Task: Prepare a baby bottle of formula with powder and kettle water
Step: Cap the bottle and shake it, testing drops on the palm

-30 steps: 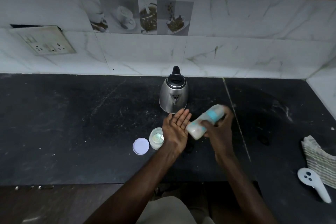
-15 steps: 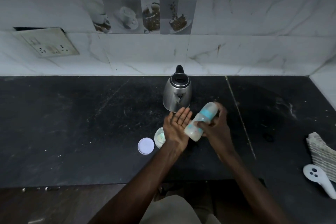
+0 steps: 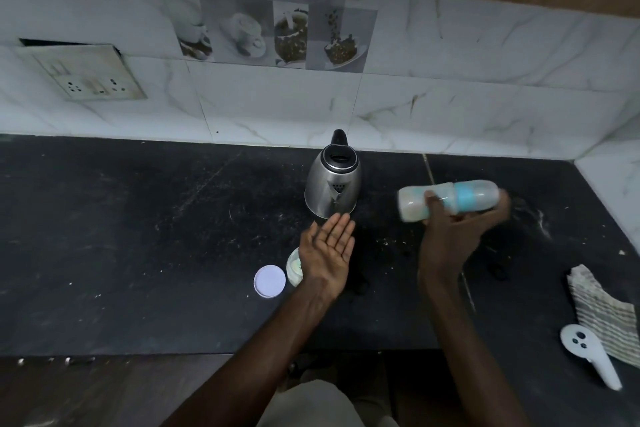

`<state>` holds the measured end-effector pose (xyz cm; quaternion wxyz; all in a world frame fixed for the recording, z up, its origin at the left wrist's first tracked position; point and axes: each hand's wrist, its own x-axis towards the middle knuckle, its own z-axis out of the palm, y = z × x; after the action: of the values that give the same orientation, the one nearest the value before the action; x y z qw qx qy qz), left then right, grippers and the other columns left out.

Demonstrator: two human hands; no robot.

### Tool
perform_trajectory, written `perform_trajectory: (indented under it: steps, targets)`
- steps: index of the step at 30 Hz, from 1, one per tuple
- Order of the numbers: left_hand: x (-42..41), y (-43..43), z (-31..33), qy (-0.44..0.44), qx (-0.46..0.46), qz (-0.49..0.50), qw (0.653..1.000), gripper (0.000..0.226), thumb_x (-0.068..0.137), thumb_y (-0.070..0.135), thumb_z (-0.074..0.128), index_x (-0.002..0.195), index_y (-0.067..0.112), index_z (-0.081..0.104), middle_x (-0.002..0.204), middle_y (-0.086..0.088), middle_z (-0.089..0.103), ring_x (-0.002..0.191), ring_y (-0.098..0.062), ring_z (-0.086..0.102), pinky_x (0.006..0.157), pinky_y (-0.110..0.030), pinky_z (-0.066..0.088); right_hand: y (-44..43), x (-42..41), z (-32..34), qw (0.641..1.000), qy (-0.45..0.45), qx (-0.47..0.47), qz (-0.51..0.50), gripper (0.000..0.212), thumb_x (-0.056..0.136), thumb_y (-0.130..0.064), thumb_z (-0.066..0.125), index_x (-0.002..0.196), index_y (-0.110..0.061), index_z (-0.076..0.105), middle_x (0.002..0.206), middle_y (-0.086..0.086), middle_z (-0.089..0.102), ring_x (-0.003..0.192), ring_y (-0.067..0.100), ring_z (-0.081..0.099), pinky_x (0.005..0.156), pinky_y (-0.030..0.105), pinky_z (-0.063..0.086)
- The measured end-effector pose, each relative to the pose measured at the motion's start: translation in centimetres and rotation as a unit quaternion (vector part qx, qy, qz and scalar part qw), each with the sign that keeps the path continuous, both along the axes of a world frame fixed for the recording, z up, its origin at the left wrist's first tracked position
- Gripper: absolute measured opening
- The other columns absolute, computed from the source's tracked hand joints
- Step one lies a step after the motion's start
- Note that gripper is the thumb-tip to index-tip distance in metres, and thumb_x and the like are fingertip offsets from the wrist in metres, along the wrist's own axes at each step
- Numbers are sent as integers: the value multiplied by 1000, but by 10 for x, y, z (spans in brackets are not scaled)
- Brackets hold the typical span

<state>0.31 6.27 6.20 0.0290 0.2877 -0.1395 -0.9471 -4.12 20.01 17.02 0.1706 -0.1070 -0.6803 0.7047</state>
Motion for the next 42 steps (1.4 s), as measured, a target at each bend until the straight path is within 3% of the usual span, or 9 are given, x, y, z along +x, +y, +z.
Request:
perform_trajectory:
  steps: [4,10,15,18,21,25,31,35,42]
  targets:
    - [-2,2,0,9,29,15,999,53,102,38,44,135,0,62,134,-19,69,131,-33,61,121,-49,37,-17,42,-28,953,-84,169,239,95,79,-9,87,150,-41,33,122,-19,67,100,0,72,86,30,60]
    - [3,-5,5,1,4,8,1000,55,102,42,40,137,7,64,133,-11,71,131,-24,63,123,-40,34,-13,0,5,1000,15,3,18,94,87,-8,81,158,-30,24,139,-4,59,112,8,70,94,43,63]
    - [1,-10,2,-1,18,29,999,52,102,38,44,132,1,64,130,-18,71,128,-31,64,123,-47,35,-24,34,-21,930,-67,248,264,99,77,-12,88,153,-36,29,134,-6,63,109,8,69,94,38,60]
    - [1,-15,4,-10,-1,20,1000,53,102,42,42,134,7,65,131,-12,72,128,-25,64,123,-40,35,-18,-2,4,980,5,154,122,92,80,-14,85,154,-26,30,128,-5,65,103,-1,70,88,21,58]
    - [4,-17,0,-20,0,19,1000,54,101,43,42,136,9,65,132,-9,72,129,-23,64,123,-39,34,-18,-17,10,998,11,66,7,98,78,-36,86,156,-15,31,137,2,64,114,12,70,94,34,61]
    - [3,-19,-3,-25,-6,24,999,53,101,41,45,132,4,65,131,-14,72,130,-29,63,122,-42,37,-24,26,-18,925,-72,268,260,94,78,-19,89,151,-32,33,128,-8,65,107,8,69,91,30,57]
    - [1,-17,-10,-44,-15,15,999,55,101,45,43,136,9,65,134,-9,71,130,-23,64,123,-39,35,-21,-15,-13,997,-9,66,34,94,78,-33,86,154,-17,34,132,0,67,107,12,73,93,45,62]
    - [-5,-4,-12,-34,25,20,999,53,101,42,47,133,3,65,139,-20,65,136,-36,57,123,-52,34,-33,16,-47,922,-73,260,277,98,76,-21,90,153,-38,31,134,-13,61,111,7,68,96,35,58]
    - [-15,2,-2,-36,41,22,998,55,104,41,44,136,1,62,139,-22,65,138,-38,55,120,-49,40,-29,11,-55,930,-64,233,276,98,77,-17,90,151,-40,29,121,-25,60,103,0,70,92,35,60]
